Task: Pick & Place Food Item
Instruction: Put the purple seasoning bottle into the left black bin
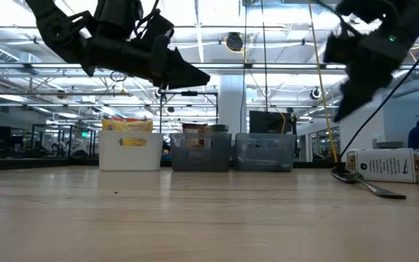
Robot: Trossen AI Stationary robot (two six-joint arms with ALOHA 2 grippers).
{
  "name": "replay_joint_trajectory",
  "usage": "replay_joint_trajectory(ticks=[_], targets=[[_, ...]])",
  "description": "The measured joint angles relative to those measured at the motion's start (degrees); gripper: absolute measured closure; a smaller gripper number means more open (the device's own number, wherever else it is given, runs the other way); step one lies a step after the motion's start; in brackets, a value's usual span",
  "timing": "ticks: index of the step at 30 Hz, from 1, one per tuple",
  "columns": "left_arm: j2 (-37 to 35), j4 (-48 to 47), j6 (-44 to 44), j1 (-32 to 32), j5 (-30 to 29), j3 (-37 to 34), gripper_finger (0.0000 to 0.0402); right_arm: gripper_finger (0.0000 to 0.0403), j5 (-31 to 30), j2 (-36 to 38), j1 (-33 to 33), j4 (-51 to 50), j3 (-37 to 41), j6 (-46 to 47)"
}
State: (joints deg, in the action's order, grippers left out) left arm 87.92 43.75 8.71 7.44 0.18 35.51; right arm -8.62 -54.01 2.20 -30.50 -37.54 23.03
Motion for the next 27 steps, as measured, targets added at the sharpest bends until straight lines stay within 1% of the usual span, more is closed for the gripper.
replay_joint_trajectory(ticks=[5, 9, 11, 14, 18, 22, 27], targets=[[0.02, -0.33, 0.27, 0.76, 0.38, 0.0, 0.0231, 0.0156, 1.47, -0.06, 0.0, -12.99, -0.07, 9.31], [0.02, -0.33, 0.43, 0.79, 0.38, 0.0, 0.0231, 0.0156, 1.65, -0.1, 0.0, -19.79, -0.07, 15.68], [0.02, -0.44, 0.18, 0.79, 0.39, 0.0, 0.0231, 0.0156, 2.78, -0.1, 0.02, -22.13, -0.07, 18.54], [0.02, -1.68, -0.41, 0.68, 1.68, 0.0, 0.0231, 0.0156, 5.78, -0.1, 0.04, -22.26, 0.7, 21.64], [0.09, -3.28, -2.3, 0.68, 4.71, -0.02, 0.0231, 0.0156, 7.77, -0.1, 0.13, -21.42, 2.76, 22.82], [0.09, -4.19, -4.68, 0.22, 4.92, -0.02, 0.0231, 0.0159, 9.0, -0.1, 0.13, -20.57, 5.75, 24.07], [0.09, -4.68, -4.98, -1.38, 4.9, -0.02, 0.0231, 0.016, 10.29, -0.1, 0.15, -20.39, 8.79, 24.44]])
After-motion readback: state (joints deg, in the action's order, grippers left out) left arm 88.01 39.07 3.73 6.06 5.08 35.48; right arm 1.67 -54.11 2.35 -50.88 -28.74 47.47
